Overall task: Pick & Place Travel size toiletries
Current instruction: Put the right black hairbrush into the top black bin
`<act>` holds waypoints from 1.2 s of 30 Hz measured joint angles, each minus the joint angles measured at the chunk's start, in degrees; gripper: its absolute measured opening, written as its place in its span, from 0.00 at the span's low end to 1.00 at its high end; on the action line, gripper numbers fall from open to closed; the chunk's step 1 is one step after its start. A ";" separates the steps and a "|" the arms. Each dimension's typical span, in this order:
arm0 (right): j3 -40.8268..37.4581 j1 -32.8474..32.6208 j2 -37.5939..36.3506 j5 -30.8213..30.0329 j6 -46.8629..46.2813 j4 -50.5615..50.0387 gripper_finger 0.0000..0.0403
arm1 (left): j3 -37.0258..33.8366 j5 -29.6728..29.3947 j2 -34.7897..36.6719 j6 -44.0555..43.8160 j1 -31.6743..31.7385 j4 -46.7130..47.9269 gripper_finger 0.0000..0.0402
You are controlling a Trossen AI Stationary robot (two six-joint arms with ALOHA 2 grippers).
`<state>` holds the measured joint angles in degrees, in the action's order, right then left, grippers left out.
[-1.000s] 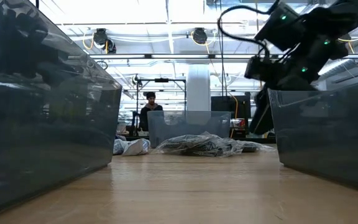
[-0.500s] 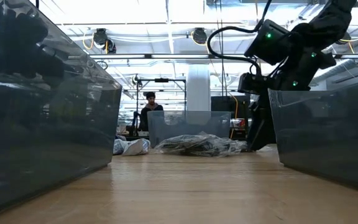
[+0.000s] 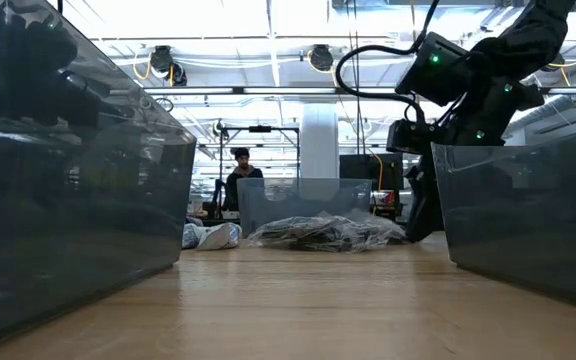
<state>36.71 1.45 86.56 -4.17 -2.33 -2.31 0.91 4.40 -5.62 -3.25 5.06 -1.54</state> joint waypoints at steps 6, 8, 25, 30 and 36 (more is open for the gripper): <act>0.00 0.00 0.00 -0.07 0.13 0.23 0.02 | 0.02 0.01 0.00 0.00 0.00 0.00 0.76; 0.00 -0.03 -0.02 -0.08 0.20 0.63 0.01 | 0.02 0.01 0.00 0.00 0.00 0.02 0.76; 0.02 -1.88 -8.53 -0.03 0.09 0.56 0.00 | 0.00 0.01 -0.01 0.00 -0.01 0.04 0.76; 0.02 -3.17 -12.55 -0.03 0.02 0.57 0.00 | 0.00 0.01 -0.01 0.00 0.00 0.00 0.76; 0.02 -4.39 -15.52 -0.14 0.00 0.51 0.00 | 0.02 0.01 0.00 0.00 -0.02 0.02 0.76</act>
<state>36.73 -2.94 71.05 -4.32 -2.33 -1.80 0.93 4.40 -5.62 -3.25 5.04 -1.52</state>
